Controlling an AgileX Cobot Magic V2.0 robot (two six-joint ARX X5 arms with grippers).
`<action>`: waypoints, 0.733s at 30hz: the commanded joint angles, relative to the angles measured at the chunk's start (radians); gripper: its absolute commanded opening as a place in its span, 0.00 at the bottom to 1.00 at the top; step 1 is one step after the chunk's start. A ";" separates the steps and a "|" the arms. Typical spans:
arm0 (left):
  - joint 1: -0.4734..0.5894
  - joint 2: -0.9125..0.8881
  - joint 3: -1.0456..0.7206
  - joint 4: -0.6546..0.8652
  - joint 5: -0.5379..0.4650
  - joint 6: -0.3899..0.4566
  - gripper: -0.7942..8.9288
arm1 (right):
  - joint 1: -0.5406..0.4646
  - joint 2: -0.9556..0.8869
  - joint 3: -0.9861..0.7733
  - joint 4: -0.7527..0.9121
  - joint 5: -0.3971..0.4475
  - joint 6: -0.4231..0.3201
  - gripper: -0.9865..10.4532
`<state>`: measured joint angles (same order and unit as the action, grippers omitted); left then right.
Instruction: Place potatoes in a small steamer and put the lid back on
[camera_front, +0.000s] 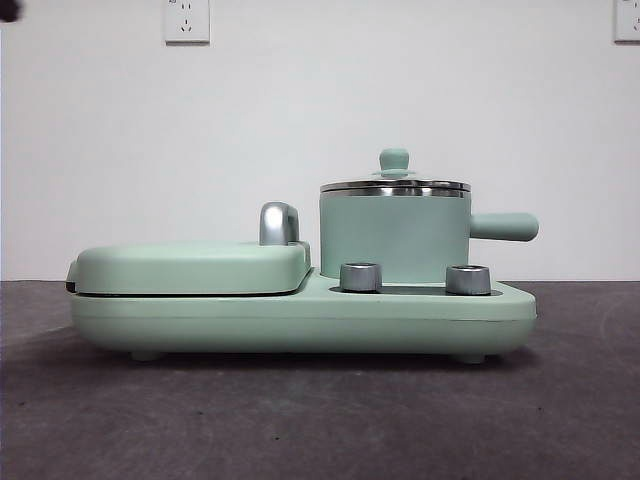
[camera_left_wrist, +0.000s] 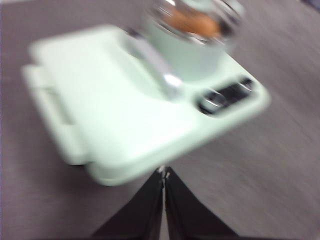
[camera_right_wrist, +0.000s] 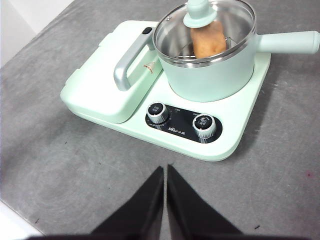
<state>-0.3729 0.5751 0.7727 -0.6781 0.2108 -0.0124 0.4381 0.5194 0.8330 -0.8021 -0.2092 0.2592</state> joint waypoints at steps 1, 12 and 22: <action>0.119 -0.121 -0.163 0.126 -0.006 -0.022 0.09 | 0.005 0.004 0.007 0.013 0.001 -0.006 0.09; 0.325 -0.572 -0.755 0.480 -0.025 -0.013 0.09 | 0.005 0.001 0.007 0.017 0.001 -0.006 0.09; 0.333 -0.572 -0.760 0.521 -0.038 -0.026 0.09 | 0.005 -0.001 0.009 0.024 0.000 -0.006 0.09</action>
<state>-0.0414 0.0044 0.0319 -0.1677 0.1749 -0.0303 0.4381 0.5175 0.8330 -0.7876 -0.2092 0.2588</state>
